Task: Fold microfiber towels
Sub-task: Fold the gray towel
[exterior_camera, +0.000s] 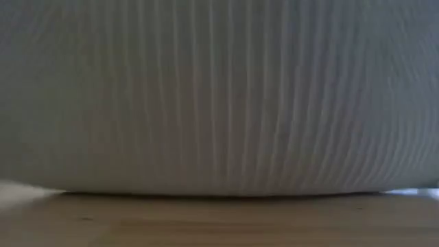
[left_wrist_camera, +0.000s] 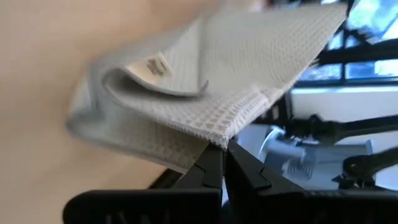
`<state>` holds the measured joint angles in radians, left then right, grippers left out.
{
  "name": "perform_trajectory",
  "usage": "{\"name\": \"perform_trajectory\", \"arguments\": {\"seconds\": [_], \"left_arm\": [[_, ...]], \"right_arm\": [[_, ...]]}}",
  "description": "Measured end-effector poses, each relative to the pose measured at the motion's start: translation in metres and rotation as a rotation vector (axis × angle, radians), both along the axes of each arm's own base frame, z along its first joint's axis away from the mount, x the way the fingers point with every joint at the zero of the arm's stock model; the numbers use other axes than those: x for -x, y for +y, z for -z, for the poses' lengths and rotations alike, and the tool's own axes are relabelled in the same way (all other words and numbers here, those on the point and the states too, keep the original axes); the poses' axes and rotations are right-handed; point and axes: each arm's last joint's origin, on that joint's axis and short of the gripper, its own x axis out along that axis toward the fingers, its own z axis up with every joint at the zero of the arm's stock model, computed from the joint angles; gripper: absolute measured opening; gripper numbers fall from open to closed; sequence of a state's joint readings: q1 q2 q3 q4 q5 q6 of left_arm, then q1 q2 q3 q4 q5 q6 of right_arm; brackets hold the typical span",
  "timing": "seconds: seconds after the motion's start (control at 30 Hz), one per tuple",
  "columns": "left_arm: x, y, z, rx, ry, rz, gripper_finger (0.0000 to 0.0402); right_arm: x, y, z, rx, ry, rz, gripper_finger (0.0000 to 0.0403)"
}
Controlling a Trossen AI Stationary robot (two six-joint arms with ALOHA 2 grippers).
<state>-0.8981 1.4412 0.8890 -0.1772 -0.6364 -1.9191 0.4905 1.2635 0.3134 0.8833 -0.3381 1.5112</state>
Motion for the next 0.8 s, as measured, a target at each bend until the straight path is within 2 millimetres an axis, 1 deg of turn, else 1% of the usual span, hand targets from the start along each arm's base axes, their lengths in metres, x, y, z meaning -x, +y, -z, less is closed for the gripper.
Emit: {"name": "perform_trajectory", "arguments": {"seconds": [0.2,0.3,0.43,0.57,0.67,0.73,0.8], "left_arm": [[0.017,0.034,-0.041,-0.130,-0.091,-0.016,0.0000],[0.024,0.051,-0.058,-0.213,-0.147,-0.018,0.0000],[0.033,0.071,-0.078,-0.351,-0.227,-0.045,0.0000],[0.045,0.088,-0.095,-0.530,-0.290,-0.106,0.0000],[0.053,0.099,-0.105,-0.678,-0.305,-0.157,0.0000],[0.058,0.105,-0.110,-0.785,-0.303,-0.178,0.0000],[0.061,0.110,-0.114,-0.892,-0.288,-0.178,0.0000]], "right_arm": [[0.009,-0.023,-0.040,-0.056,-0.222,0.161,0.0003],[0.015,-0.035,-0.058,-0.035,-0.356,0.259,0.0003],[0.023,-0.048,-0.084,0.065,-0.569,0.387,0.0003],[0.026,-0.058,-0.109,0.239,-0.715,0.483,0.0003],[0.027,-0.063,-0.121,0.391,-0.707,0.505,0.0003],[0.026,-0.066,-0.125,0.491,-0.631,0.497,0.0003],[0.027,-0.070,-0.128,0.589,-0.519,0.479,0.0003]]}}
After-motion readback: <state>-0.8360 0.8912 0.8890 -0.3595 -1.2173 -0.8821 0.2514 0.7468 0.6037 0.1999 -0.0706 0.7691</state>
